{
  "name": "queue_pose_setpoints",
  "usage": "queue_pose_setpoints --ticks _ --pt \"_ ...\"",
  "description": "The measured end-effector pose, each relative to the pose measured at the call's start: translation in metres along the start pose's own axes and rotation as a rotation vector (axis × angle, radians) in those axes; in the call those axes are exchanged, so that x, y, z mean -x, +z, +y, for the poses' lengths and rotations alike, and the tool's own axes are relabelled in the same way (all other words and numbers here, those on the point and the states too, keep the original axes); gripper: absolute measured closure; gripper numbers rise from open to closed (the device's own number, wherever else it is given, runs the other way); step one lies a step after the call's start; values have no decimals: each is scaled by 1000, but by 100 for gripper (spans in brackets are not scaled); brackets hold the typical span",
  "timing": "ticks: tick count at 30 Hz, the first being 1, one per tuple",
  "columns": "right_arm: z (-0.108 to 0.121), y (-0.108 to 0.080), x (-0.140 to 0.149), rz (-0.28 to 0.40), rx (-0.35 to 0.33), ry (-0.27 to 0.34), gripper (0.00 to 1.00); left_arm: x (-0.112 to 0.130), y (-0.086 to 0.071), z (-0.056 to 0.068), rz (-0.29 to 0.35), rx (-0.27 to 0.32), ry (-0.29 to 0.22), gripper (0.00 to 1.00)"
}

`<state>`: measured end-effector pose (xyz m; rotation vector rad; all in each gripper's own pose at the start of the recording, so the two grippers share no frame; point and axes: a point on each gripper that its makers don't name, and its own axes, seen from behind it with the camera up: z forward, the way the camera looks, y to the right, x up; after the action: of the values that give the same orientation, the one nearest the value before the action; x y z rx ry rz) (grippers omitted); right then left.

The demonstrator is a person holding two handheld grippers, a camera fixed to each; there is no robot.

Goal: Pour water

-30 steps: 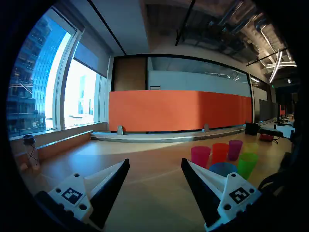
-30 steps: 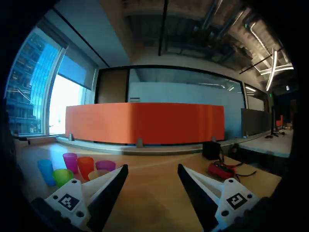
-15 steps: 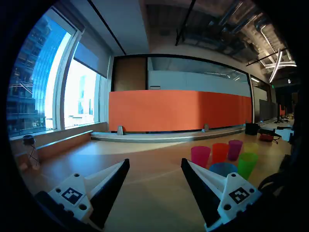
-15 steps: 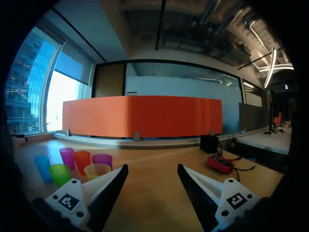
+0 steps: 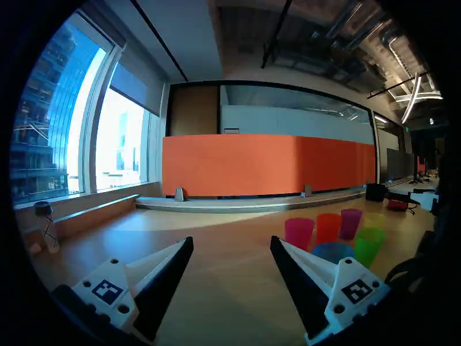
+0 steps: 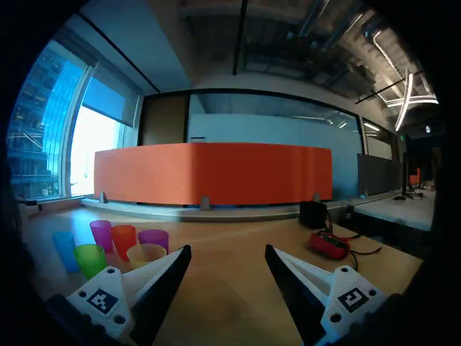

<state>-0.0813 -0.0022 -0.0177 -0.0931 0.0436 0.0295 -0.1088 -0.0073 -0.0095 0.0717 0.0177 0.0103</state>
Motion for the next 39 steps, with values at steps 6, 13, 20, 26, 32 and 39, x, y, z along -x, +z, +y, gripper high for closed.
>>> queue_pose_setpoints --ticks 6,13,20,26,32,39 --pt "0 -2 0 -1 -3 0 1 0 0 1 0 0 0 1" --pt "0 -2 1 -3 -6 1 1 0 -1 0 0 0 0 1" --pt "0 -2 1 -4 -6 1 1 0 -1 0 0 0 0 1" --pt "0 -2 1 -4 -6 1 1 0 -1 -1 0 0 0 0" --pt "0 -3 1 -4 -6 1 1 -1 0 0 0 0 0 0" --pt "0 -3 1 -4 -6 1 1 0 -1 -1 0 0 0 1"
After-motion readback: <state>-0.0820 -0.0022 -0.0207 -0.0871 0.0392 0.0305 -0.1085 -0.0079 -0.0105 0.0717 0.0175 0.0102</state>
